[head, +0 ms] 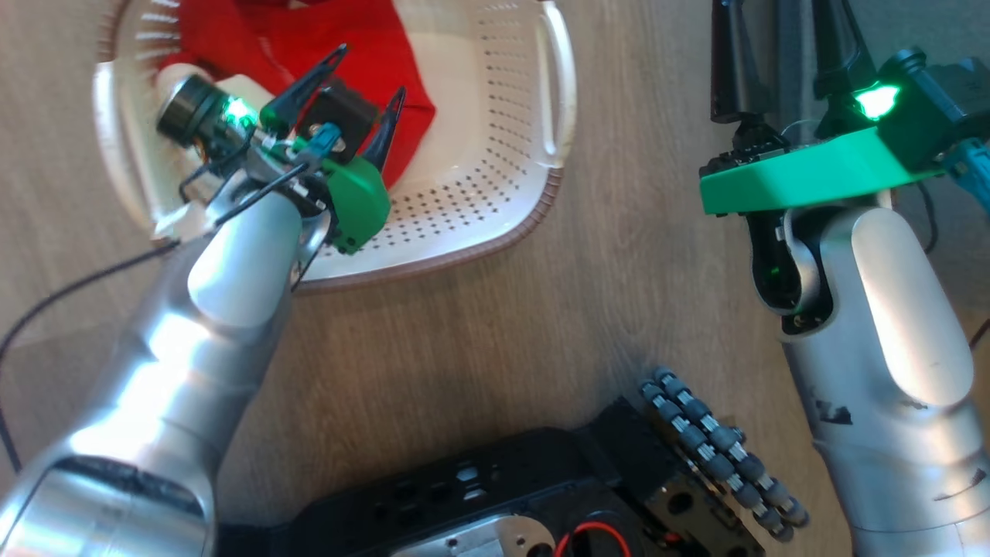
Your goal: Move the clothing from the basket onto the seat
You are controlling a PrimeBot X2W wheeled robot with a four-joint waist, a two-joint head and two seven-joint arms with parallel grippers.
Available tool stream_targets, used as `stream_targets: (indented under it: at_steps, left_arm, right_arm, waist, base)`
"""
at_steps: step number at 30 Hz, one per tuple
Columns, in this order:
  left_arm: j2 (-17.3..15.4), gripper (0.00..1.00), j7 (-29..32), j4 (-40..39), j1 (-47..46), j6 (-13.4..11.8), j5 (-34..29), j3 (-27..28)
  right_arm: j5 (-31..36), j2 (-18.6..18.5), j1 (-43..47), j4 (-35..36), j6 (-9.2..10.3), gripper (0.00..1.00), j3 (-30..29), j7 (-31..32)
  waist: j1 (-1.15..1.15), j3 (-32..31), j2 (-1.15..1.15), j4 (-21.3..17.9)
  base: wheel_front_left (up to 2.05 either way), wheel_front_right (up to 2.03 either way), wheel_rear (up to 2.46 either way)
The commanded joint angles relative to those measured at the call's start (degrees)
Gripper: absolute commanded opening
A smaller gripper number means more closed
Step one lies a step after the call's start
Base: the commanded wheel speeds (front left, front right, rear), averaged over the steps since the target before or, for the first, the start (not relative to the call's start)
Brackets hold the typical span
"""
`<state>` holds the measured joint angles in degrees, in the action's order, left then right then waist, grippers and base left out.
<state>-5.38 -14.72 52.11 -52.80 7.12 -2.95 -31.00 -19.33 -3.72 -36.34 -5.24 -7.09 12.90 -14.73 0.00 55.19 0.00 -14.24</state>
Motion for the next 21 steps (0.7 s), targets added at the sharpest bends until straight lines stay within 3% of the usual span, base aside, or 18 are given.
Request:
stream_targets:
  at_steps: [1, 8, 21]
  left_arm:
    - [-1.07, 1.00, -0.18, 1.29, -0.87, 0.35, -1.05, -1.14]
    - [-1.74, 1.00, 2.53, 11.19, -7.01, 0.36, -3.14, -10.43]
    - [-3.27, 1.00, 5.13, 19.66, -12.64, 0.36, -4.87, -23.18]
  right_arm:
    - [-0.92, 0.84, 1.90, 1.79, -0.40, 1.00, 0.99, -0.27]
    - [-4.06, 0.84, 2.04, 2.53, -0.40, 1.00, 2.27, -0.27]
    - [-6.07, 0.84, 4.56, 3.25, -0.40, 1.00, 1.17, -0.27]
  waist:
    - [0.00, 1.14, 0.00, -1.49]
    - [0.00, 3.14, 0.00, -4.63]
    - [0.00, 4.17, 0.00, -5.63]
  base:
    - [0.00, 0.00, 0.00]
    - [0.00, 0.00, 0.00]
    - [0.00, 0.00, 0.00]
